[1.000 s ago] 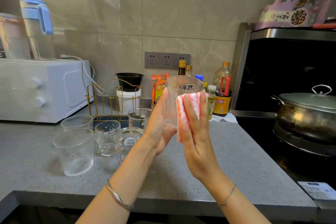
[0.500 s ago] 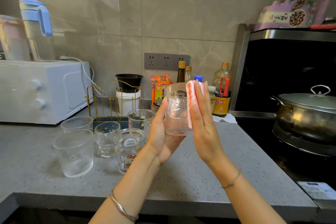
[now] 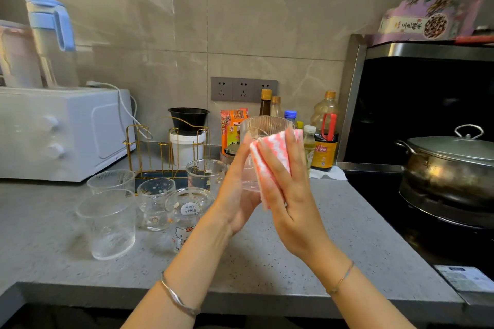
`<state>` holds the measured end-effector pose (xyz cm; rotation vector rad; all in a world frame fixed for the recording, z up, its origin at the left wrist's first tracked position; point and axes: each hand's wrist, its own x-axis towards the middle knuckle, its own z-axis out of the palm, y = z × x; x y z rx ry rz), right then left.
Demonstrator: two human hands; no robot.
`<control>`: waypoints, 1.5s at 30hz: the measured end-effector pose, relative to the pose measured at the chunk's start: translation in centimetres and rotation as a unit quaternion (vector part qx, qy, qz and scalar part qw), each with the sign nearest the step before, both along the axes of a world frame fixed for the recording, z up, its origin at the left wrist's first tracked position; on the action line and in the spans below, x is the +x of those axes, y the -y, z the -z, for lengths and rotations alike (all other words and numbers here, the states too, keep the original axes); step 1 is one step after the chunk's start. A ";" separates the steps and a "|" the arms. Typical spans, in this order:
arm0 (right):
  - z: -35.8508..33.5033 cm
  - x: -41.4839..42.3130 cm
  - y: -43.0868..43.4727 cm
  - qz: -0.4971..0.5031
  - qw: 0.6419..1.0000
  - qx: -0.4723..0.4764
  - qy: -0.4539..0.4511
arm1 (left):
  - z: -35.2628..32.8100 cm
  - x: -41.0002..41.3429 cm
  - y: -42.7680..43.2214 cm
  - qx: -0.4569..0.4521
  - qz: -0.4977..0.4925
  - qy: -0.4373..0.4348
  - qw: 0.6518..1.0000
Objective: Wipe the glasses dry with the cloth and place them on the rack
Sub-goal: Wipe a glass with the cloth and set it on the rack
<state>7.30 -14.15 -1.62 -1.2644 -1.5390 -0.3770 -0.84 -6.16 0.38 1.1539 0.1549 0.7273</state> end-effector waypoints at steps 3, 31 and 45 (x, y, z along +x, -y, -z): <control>-1.7 0.8 -0.6 -0.003 0.999 0.004 -0.046 | 0.7 -0.1 0.0 -0.016 0.006 0.012 1.000; -5.1 2.7 -0.8 -0.096 0.973 -0.029 -0.206 | 1.4 -0.2 0.1 -0.033 -0.005 -0.028 0.999; -11.3 5.7 1.4 -0.057 0.904 -0.410 -0.106 | 1.3 -0.5 -1.7 -0.016 0.018 -0.066 0.998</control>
